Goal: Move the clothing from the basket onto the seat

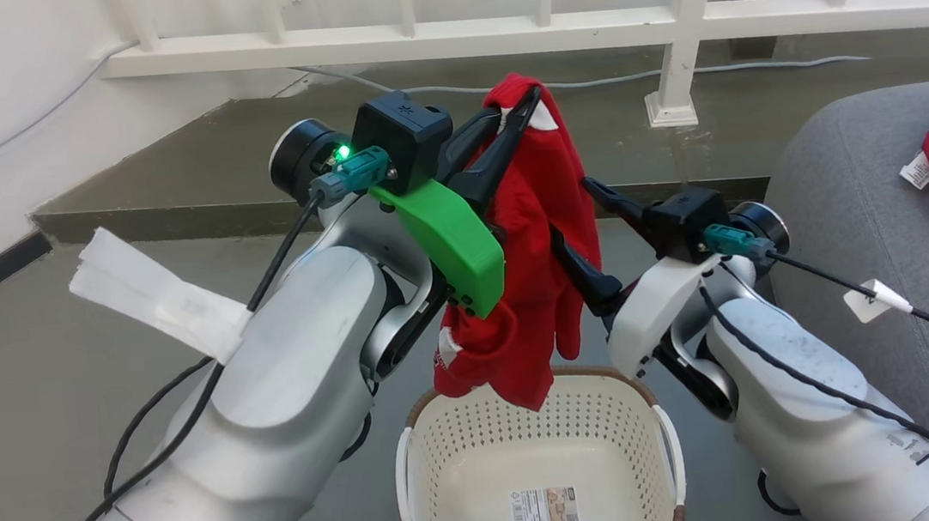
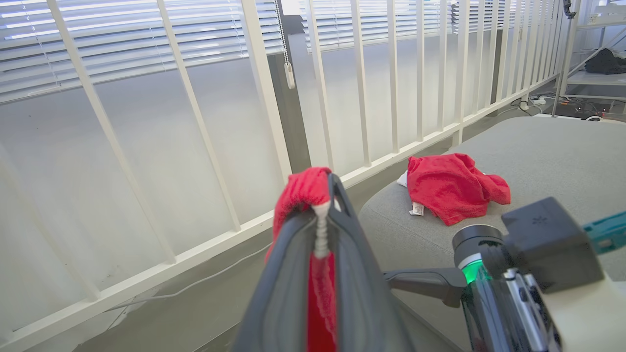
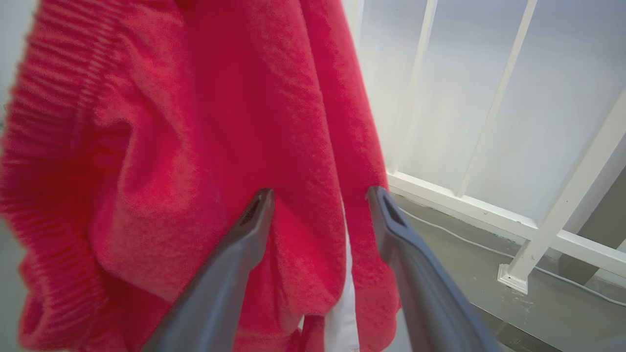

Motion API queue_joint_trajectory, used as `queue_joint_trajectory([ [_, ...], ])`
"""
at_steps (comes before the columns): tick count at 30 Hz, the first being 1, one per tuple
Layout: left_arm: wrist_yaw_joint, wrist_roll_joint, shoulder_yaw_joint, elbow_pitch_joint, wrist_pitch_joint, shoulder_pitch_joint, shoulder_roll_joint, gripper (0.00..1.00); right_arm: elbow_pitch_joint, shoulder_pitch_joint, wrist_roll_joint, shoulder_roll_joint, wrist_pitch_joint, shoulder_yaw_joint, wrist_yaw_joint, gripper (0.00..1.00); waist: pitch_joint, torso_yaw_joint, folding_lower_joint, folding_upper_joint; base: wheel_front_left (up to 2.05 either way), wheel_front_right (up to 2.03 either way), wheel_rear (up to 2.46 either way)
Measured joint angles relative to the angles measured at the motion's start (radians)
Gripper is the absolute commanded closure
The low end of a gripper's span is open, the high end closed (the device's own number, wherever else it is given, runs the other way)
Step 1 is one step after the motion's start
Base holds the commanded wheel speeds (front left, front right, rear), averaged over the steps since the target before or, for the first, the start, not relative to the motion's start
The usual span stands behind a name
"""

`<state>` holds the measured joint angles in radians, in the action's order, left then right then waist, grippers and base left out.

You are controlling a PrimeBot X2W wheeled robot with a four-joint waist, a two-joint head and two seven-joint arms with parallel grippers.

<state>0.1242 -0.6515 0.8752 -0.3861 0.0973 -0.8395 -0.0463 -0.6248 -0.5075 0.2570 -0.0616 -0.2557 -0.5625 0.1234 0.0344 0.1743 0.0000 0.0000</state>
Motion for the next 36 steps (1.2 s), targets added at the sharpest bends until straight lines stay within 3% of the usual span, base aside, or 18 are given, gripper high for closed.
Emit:
queue_joint_trajectory([
  [10,0.0,-0.003,0.007,0.031,-0.002,0.0,0.0,1.0,-0.019,-0.022,0.038,0.0,0.0,-0.095,0.0,0.0,-0.008,-0.004,0.0,0.0,0.0,0.0,0.0],
  [11,-0.001,-0.004,0.007,0.036,-0.005,0.0,0.0,1.0,-0.02,-0.022,0.042,0.0,0.0,-0.099,0.0,0.15,-0.009,-0.004,0.0,0.0,0.0,0.0,0.0],
  [12,-0.001,-0.004,0.008,0.039,-0.009,0.0,0.0,1.0,-0.02,-0.022,0.043,0.0,0.0,-0.102,0.0,0.51,-0.01,-0.004,0.0,0.0,0.0,0.0,0.0],
  [14,-0.001,-0.005,0.01,0.04,-0.01,0.0,0.0,1.0,-0.022,-0.025,0.044,0.0,0.0,-0.108,0.0,0.89,-0.011,-0.005,0.0,0.0,0.0,0.0,0.0],
  [15,-0.001,-0.006,0.01,0.041,-0.01,0.0,0.0,1.0,-0.024,-0.028,0.044,0.0,0.0,-0.11,0.0,0.89,-0.012,-0.005,0.0,0.0,0.0,0.0,0.0],
  [16,-0.002,-0.007,0.01,0.042,-0.01,0.001,0.0,1.0,-0.026,-0.034,0.044,0.0,0.0,-0.111,0.0,1.0,-0.013,-0.006,0.0,0.0,0.0,0.0,0.0],
  [21,-0.003,-0.015,0.005,0.042,-0.01,0.007,0.0,1.0,-0.033,-0.049,0.044,0.0,0.0,-0.088,0.001,1.0,-0.018,-0.011,0.0,0.0,0.0,0.0,0.0],
  [27,-0.036,-0.035,-0.025,0.038,-0.009,0.073,-0.017,1.0,-0.036,-0.058,0.053,-0.003,0.0,-0.046,0.001,1.0,-0.022,-0.038,0.0,0.0,0.0,0.0,0.0],
  [28,-0.038,-0.038,-0.03,0.037,-0.008,0.08,-0.021,0.72,-0.036,-0.058,0.053,-0.006,0.0,-0.037,0.001,1.0,-0.023,-0.042,0.0,0.0,0.0,0.0,0.0],
  [30,-0.045,-0.043,-0.037,0.033,-0.007,0.091,-0.033,0.53,-0.033,-0.058,0.054,-0.014,0.0,-0.022,0.001,1.0,-0.025,-0.052,0.0001,0.0,0.0,0.0,0.0],
  [31,-0.047,-0.052,-0.041,0.032,-0.002,0.098,-0.038,0.15,-0.031,-0.058,0.054,-0.019,0.0,-0.016,0.001,1.0,-0.026,-0.057,0.0,0.0,0.0,0.0,0.0],
  [32,-0.047,-0.06,-0.045,0.03,0.002,0.105,-0.041,0.0,-0.029,-0.058,0.054,-0.025,0.0,-0.008,0.0,1.0,-0.027,-0.063,0.0001,0.0,0.0,0.0,0.0],
  [36,-0.057,-0.064,-0.061,0.022,0.019,0.125,-0.056,0.0,-0.014,-0.059,0.054,-0.05,0.0,0.027,-0.003,1.0,-0.031,-0.084,0.0001,0.0,0.0,0.0,0.0],
])
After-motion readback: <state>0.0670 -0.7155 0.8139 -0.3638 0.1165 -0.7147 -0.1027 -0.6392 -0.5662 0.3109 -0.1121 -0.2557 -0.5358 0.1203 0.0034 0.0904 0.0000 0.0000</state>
